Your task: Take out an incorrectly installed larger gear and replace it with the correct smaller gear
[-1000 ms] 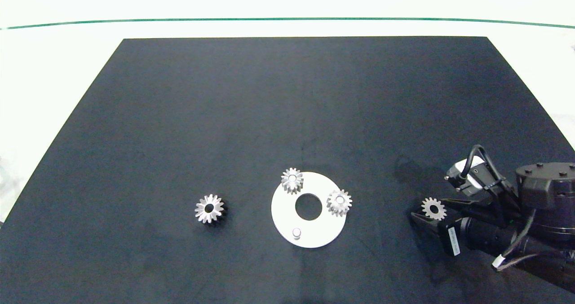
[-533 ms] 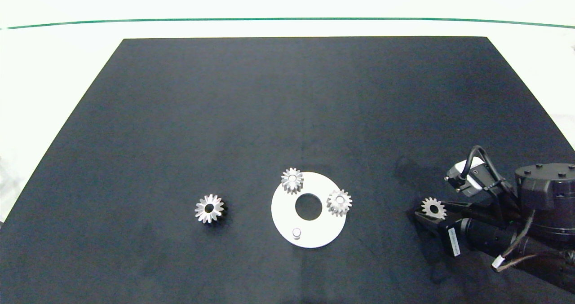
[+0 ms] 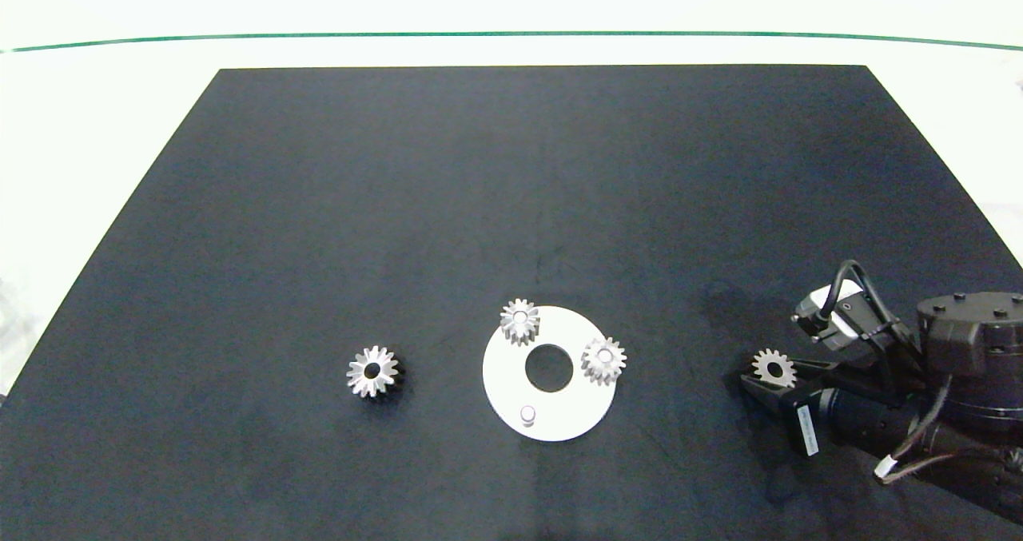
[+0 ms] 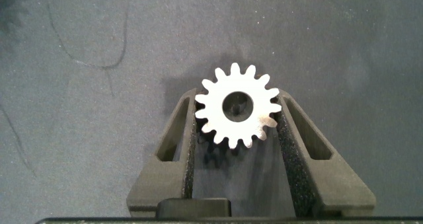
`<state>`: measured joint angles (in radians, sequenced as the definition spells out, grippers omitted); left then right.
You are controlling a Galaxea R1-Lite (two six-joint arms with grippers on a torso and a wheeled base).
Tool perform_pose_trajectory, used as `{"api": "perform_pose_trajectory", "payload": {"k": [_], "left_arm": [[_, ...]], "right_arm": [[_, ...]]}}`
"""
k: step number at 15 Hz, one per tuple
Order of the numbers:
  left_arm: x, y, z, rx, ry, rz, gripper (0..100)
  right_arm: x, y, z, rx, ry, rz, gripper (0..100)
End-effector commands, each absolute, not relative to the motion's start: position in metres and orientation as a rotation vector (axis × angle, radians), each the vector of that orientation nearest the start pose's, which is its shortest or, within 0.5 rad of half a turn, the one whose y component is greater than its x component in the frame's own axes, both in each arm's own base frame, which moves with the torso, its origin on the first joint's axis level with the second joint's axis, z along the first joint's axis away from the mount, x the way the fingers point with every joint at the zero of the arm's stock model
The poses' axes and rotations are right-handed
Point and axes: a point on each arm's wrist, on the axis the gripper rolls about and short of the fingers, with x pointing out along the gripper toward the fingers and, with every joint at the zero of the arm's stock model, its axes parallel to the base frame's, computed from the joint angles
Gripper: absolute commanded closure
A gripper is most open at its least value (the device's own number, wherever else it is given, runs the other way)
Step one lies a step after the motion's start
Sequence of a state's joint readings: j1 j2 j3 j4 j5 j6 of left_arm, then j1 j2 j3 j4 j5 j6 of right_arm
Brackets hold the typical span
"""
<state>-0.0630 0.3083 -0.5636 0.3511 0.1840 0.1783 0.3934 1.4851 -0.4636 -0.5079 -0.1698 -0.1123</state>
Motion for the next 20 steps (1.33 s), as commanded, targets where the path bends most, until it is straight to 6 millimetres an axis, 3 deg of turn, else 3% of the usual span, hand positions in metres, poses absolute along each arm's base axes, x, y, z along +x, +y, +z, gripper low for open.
{"api": "perform_pose_trajectory", "payload": {"k": [1, 5, 10, 15, 20], "left_arm": [[-0.035, 0.006, 0.196, 0.193, 0.107, 0.114, 0], [-0.035, 0.006, 0.194, 0.193, 0.108, 0.115, 0], [-0.033, 0.006, 0.189, 0.195, 0.127, 0.115, 0], [-0.036, 0.006, 0.184, 0.195, 0.121, 0.12, 0], [-0.037, 0.006, 0.185, 0.194, 0.111, 0.122, 0]], "right_arm": [[0.203, 0.08, 0.139, -0.253, 0.478, 0.247, 70], [0.201, 0.08, 0.139, -0.254, 0.479, 0.25, 78], [0.192, 0.08, 0.153, -0.24, 0.415, 0.264, 78], [0.162, 0.102, 0.175, -0.259, 0.303, 0.405, 78], [0.154, 0.127, 0.197, -0.3, 0.318, 0.514, 78]]}}
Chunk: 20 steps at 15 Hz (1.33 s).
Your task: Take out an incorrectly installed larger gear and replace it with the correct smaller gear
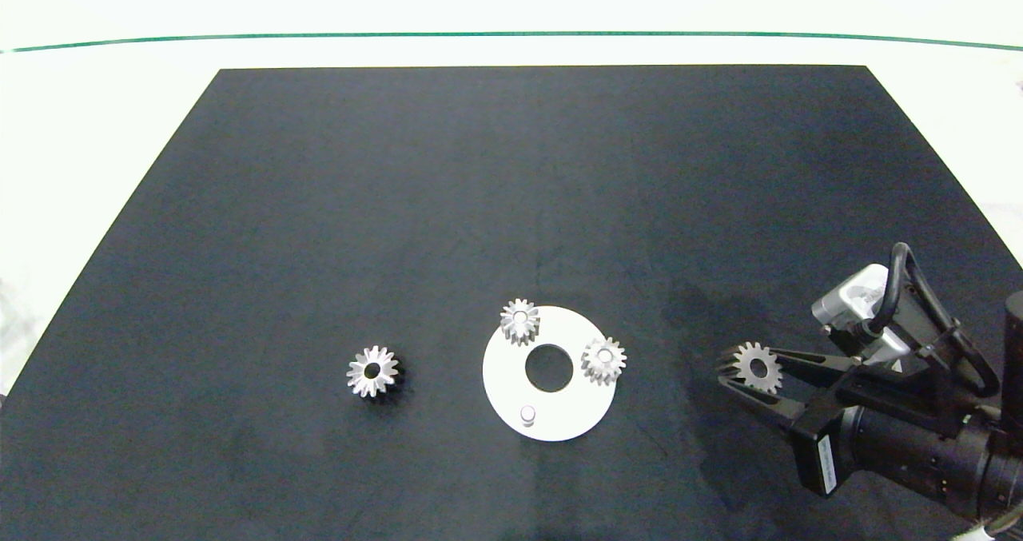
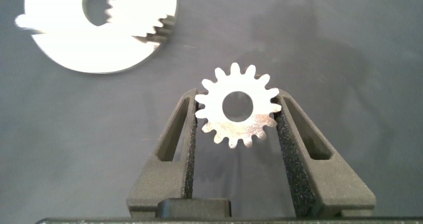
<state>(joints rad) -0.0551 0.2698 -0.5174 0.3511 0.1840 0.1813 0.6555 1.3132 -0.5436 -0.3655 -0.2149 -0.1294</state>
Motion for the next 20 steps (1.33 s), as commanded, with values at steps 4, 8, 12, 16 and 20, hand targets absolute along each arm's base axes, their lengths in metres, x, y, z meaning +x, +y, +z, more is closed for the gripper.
{"api": "perform_pose_trajectory", "payload": {"k": [4, 8, 12, 16, 20], "left_arm": [[-0.039, 0.006, 0.186, 0.194, 0.099, 0.122, 0], [-0.043, 0.007, 0.186, 0.193, 0.074, 0.124, 0], [-0.048, 0.007, 0.188, 0.189, 0.045, 0.122, 0], [-0.052, 0.007, 0.188, 0.187, 0.026, 0.127, 0], [-0.054, 0.007, 0.189, 0.186, 0.013, 0.128, 0]], "right_arm": [[0.158, 0.147, 0.2, -0.337, 0.357, 0.572, 78], [0.164, 0.176, 0.193, -0.384, 0.395, 0.632, 78], [0.171, 0.214, 0.189, -0.415, 0.403, 0.706, 78], [0.177, 0.236, 0.185, -0.483, 0.432, 0.742, 78], [0.18, 0.244, 0.187, -0.515, 0.46, 0.752, 78]]}}
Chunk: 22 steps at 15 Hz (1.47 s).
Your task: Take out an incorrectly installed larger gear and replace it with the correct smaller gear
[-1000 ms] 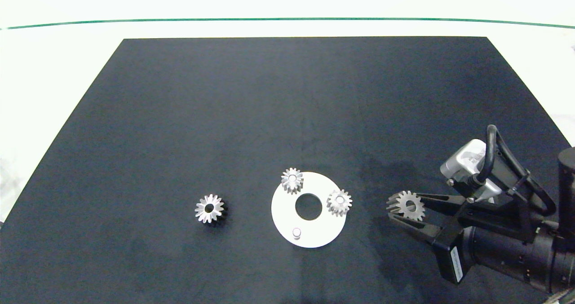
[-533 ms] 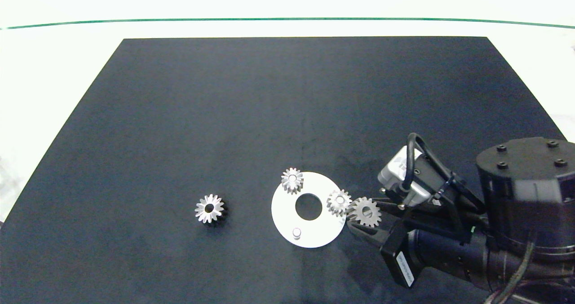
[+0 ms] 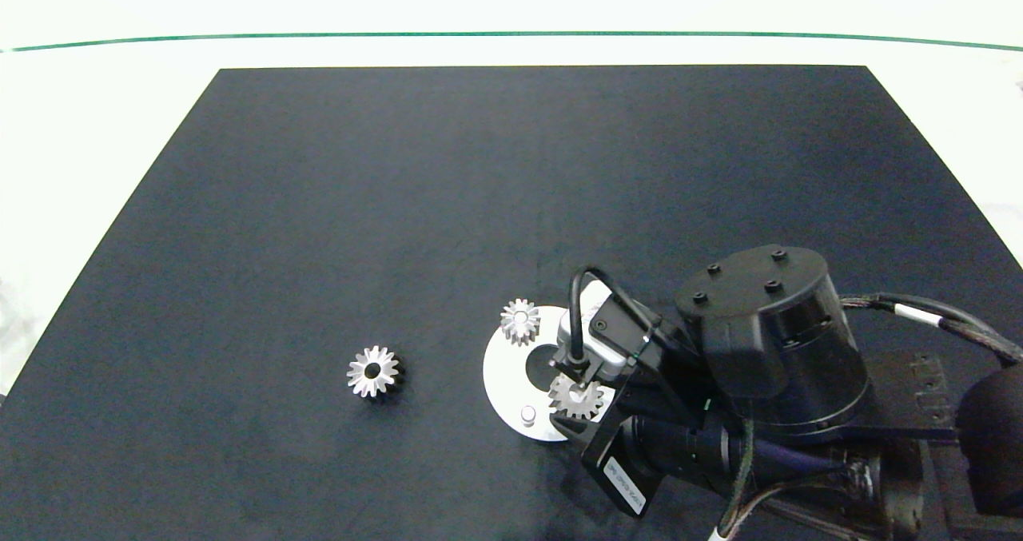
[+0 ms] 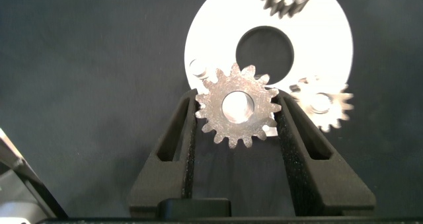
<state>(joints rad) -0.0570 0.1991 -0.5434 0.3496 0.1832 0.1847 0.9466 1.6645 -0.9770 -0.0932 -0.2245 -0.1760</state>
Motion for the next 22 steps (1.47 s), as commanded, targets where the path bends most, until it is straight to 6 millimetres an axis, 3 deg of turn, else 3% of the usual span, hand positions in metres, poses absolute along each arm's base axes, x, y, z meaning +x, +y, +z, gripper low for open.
{"api": "perform_pose_trajectory", "payload": {"k": [1, 11, 22], "left_arm": [[-0.054, 0.007, 0.189, 0.185, 0.011, 0.13, 0], [-0.057, 0.008, 0.184, 0.184, -0.002, 0.127, 0], [-0.065, 0.008, 0.177, 0.187, 0.02, 0.12, 0]], "right_arm": [[0.179, 0.247, 0.187, -0.518, 0.459, 0.76, 78], [0.184, 0.267, 0.17, -0.562, 0.488, 0.777, 78], [0.188, 0.275, 0.168, -0.568, 0.481, 0.762, 78]]}}
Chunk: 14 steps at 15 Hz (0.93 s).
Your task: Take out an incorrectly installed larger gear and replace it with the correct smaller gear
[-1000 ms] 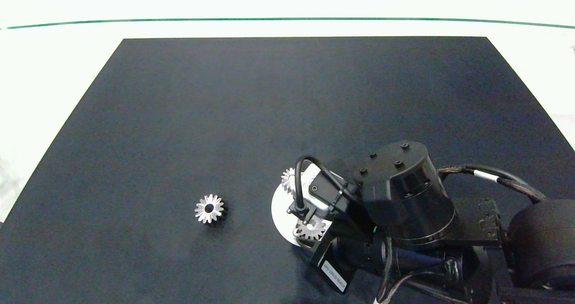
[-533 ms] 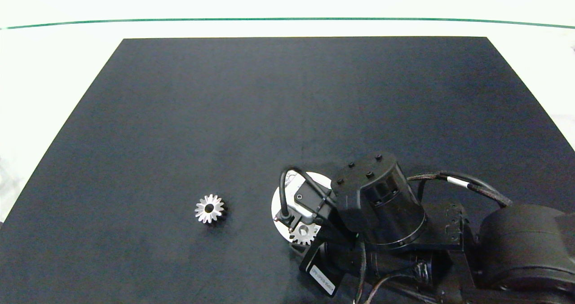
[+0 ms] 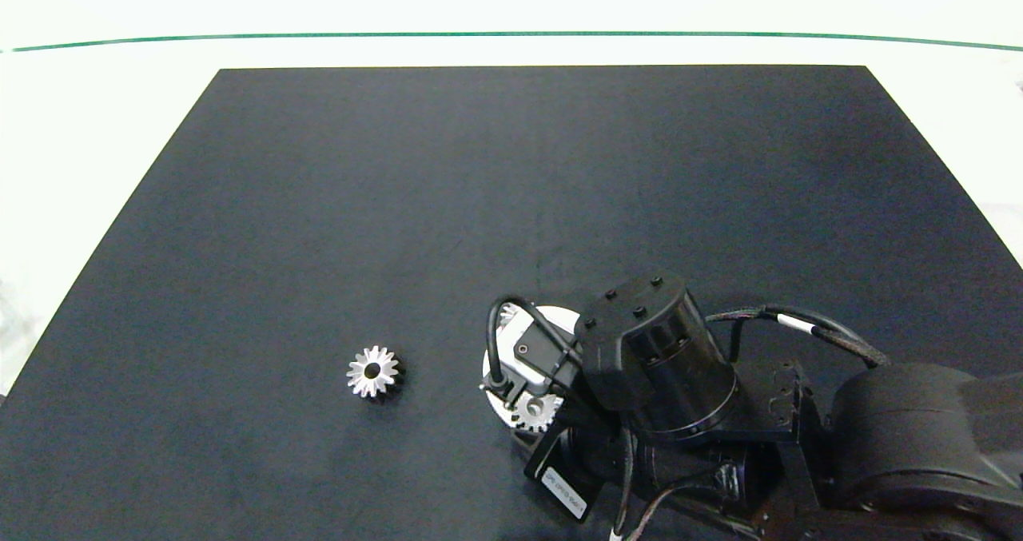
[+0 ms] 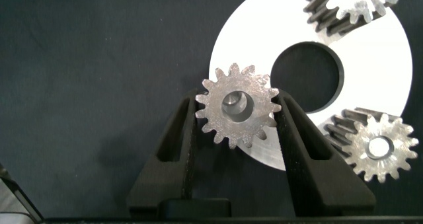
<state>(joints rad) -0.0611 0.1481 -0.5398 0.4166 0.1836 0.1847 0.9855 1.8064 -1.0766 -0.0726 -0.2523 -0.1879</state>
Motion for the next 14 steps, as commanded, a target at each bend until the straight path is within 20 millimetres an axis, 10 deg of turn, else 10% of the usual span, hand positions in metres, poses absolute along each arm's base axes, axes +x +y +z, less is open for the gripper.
{"api": "perform_pose_trajectory", "payload": {"k": [1, 11, 12, 14], "left_arm": [[-0.065, 0.008, 0.176, 0.187, 0.021, 0.122, 0], [-0.067, 0.008, 0.175, 0.186, 0.014, 0.121, 0], [-0.067, 0.008, 0.175, 0.186, 0.013, 0.119, 0], [-0.067, 0.008, 0.175, 0.186, 0.013, 0.122, 0]], "right_arm": [[0.189, 0.276, 0.167, -0.57, 0.486, 0.762, 78], [0.191, 0.281, 0.157, -0.592, 0.503, 0.745, 78], [0.191, 0.282, 0.155, -0.597, 0.508, 0.742, 0], [0.191, 0.282, 0.156, -0.593, 0.505, 0.742, 0]]}}
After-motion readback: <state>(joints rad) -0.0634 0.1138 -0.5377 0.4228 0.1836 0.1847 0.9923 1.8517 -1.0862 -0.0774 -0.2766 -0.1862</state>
